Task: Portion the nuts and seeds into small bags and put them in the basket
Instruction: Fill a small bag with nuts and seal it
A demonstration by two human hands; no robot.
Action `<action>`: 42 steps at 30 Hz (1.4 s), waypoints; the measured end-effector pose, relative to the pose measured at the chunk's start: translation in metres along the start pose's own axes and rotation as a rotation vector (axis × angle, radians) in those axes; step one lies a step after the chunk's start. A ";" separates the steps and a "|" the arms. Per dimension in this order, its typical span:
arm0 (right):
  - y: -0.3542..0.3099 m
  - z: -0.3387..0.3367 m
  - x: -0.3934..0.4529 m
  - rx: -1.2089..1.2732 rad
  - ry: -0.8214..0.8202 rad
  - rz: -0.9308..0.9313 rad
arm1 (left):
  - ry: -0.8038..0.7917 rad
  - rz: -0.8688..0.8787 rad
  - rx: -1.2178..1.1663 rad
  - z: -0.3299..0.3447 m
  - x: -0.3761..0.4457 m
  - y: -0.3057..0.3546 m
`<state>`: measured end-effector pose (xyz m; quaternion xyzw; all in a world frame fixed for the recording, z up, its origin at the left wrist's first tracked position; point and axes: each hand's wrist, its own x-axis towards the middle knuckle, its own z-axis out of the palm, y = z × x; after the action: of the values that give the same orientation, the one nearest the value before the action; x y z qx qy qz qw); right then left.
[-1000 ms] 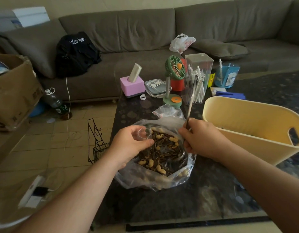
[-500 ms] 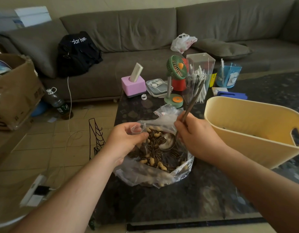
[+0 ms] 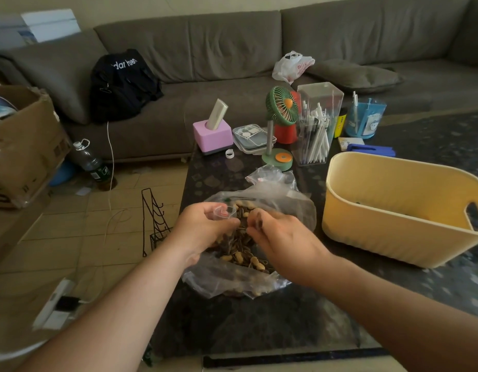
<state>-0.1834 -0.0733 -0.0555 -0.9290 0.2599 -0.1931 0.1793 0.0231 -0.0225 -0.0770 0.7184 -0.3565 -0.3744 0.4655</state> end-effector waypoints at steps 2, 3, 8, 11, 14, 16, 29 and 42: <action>0.004 -0.001 0.001 0.099 0.006 0.133 | -0.009 -0.019 -0.033 0.003 0.001 0.000; 0.007 -0.002 0.002 0.158 0.022 0.211 | -0.015 -0.029 -0.048 0.004 0.001 0.000; 0.016 -0.012 0.002 0.274 0.112 0.381 | -0.018 -0.012 -0.054 0.000 0.000 0.001; 0.016 -0.024 0.002 0.231 0.145 0.354 | 0.011 0.111 0.065 -0.005 -0.003 0.002; 0.014 -0.038 0.005 0.240 0.196 0.373 | 0.007 0.179 0.213 -0.006 -0.007 0.001; 0.010 -0.047 0.006 0.241 0.228 0.364 | 0.011 0.188 0.295 -0.003 -0.010 -0.001; -0.005 -0.041 0.007 -0.010 0.354 -0.106 | -0.014 0.155 0.343 0.011 -0.017 0.008; 0.010 -0.025 0.004 0.006 0.335 -0.214 | -0.033 0.097 0.120 0.005 -0.012 0.009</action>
<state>-0.1951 -0.0891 -0.0373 -0.9057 0.1852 -0.3636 0.1146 0.0112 -0.0169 -0.0674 0.7206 -0.4204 -0.3411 0.4331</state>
